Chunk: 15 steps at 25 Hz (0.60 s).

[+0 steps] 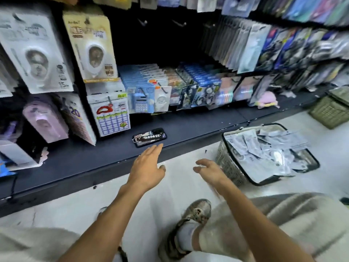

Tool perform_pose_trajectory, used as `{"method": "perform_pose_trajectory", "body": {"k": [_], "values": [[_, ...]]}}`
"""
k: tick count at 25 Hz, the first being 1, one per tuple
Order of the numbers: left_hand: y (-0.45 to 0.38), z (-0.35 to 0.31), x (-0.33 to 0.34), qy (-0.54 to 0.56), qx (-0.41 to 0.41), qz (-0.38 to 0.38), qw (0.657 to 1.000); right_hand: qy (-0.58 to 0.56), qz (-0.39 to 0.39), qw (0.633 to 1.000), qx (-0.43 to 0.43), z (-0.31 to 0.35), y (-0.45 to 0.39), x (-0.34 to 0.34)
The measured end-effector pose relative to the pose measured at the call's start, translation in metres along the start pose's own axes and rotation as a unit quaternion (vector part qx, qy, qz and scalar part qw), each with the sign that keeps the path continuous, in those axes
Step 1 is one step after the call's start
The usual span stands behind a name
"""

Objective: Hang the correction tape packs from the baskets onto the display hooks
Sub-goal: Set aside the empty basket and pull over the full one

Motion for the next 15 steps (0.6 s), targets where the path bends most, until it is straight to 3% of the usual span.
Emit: {"method": "perform_pose_trajectory", "body": {"k": [3,8,15], "values": [[-0.008,-0.02,0.018,0.014,0.018,0.029,0.999,0.021,-0.062,0.998,0.02,-0.025,0.0,-0.042],[-0.036,-0.036,0.054,0.009,0.025,0.047,0.999,0.186,-0.149,0.971,-0.009,-0.058,-0.052,-0.08],[-0.084,-0.05,0.103,-0.034,0.003,0.083,0.996,0.274,-0.074,0.957,0.062,-0.108,-0.125,-0.096]]}}
Point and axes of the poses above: each hand's wrist, its own y-axis away from the middle knuckle, its own x-axis out of the palm, z = x × y, the point moved 1 cm from there along -y, towards the middle knuckle, and after that the axes turned 5 degrees about -z, right-handed, at the moved point
